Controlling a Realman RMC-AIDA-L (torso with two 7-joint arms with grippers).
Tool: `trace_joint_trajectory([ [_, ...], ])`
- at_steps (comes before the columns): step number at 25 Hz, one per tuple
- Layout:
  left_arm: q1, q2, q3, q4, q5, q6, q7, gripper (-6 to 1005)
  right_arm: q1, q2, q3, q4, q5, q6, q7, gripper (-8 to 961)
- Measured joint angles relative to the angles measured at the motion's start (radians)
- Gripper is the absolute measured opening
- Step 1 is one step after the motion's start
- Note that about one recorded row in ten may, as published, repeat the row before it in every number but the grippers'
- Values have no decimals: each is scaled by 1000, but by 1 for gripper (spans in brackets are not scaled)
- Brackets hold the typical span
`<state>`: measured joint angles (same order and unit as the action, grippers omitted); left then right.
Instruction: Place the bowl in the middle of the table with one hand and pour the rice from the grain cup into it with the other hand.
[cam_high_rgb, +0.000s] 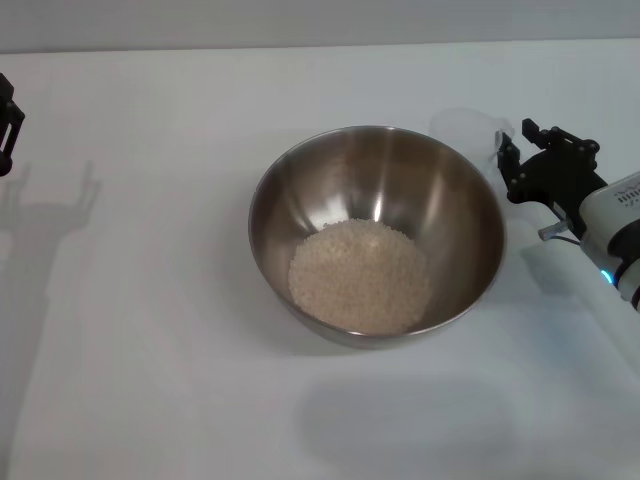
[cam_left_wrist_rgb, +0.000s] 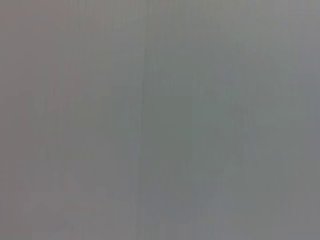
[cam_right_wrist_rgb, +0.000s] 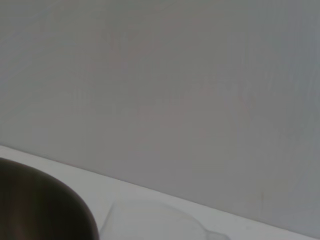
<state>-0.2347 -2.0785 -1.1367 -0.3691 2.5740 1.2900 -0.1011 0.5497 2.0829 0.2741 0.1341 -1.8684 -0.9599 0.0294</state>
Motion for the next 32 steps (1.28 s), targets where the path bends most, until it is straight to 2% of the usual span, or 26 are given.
trace_joint_trajectory([
  [4, -1, 0, 0, 2, 0, 0, 0, 792, -18, 1, -5, 17, 0, -26, -2, 154],
  [6, 2, 0, 1, 2, 0, 0, 0, 792, -45, 1, -4, 33, 0, -61, -3, 404],
  [11, 3, 0, 2, 4, 0, 0, 0, 792, -100, 1, -1, 51, 1, -119, -3, 514],
  [14, 1, 0, 3, 7, 0, 0, 0, 792, -127, 1, -1, 57, 2, -159, -3, 514],
  [18, 1, 0, 3, 7, 0, 0, 0, 793, -210, -1, 11, 75, 11, -326, -2, 514],
  [19, 1, 0, 3, 7, 0, 0, 0, 793, -210, -1, 11, 75, 11, -326, -2, 515],
  [21, 2, 0, 3, 7, 0, 0, 0, 793, -262, 1, 51, 79, 13, -442, 2, 515],
  [22, 2, 0, 3, 7, 0, 0, 0, 793, -262, 1, 51, 79, 13, -442, 2, 515],
  [26, 7, 0, 3, 7, 0, 0, 0, 793, -342, 1, 132, 99, 13, -624, 3, 515],
  [32, 8, 0, 3, 11, 0, 0, 0, 793, -374, 3, 174, 103, 14, -686, 4, 742],
])
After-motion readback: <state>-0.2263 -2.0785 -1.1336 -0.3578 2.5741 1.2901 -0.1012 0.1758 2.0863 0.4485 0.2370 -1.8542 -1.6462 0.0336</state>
